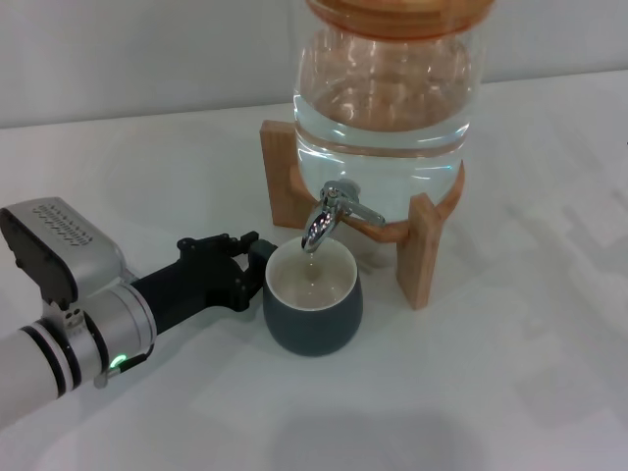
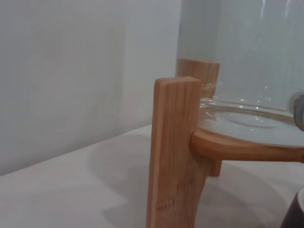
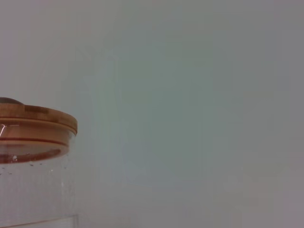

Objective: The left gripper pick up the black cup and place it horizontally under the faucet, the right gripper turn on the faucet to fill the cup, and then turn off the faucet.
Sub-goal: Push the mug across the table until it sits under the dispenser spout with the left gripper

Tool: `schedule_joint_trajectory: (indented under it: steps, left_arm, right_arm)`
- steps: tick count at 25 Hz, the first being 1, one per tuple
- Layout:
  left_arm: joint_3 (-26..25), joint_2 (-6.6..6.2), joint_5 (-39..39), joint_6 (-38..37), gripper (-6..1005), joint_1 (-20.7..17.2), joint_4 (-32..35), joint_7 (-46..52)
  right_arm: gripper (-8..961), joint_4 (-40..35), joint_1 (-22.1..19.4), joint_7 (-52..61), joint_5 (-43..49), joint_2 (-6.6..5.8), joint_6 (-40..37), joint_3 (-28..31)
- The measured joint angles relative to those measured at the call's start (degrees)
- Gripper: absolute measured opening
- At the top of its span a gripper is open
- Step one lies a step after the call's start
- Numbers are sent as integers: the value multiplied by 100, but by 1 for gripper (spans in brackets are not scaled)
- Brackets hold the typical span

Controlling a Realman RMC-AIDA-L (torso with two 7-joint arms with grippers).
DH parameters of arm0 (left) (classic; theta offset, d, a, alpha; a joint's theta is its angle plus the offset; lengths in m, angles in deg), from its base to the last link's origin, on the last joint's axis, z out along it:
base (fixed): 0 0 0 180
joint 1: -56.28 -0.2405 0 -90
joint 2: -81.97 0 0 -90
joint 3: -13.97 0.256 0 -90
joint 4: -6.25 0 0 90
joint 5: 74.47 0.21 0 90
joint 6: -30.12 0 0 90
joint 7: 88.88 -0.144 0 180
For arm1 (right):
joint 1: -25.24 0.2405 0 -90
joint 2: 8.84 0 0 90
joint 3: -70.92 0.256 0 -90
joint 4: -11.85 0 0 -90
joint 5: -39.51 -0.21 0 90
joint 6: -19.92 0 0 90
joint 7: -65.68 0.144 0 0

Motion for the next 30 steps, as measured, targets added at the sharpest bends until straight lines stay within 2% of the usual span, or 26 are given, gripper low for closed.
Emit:
schedule_joint_trajectory:
  steps: [10, 16, 30]
  left_arm:
    - [-11, -9, -18, -58, 399, -60, 39, -43]
    - [-29, -34, -105, -366, 486, -268, -14, -161]
    - [-35, -39, -218, -816, 480, -667, -181, -396]
  right_arm:
    - [784, -9, -2, 0, 0, 0, -13, 0]
    - [784, -16, -2, 0, 0, -2, -11, 0]
    - [784, -39, 2, 0, 0, -9, -19, 0]
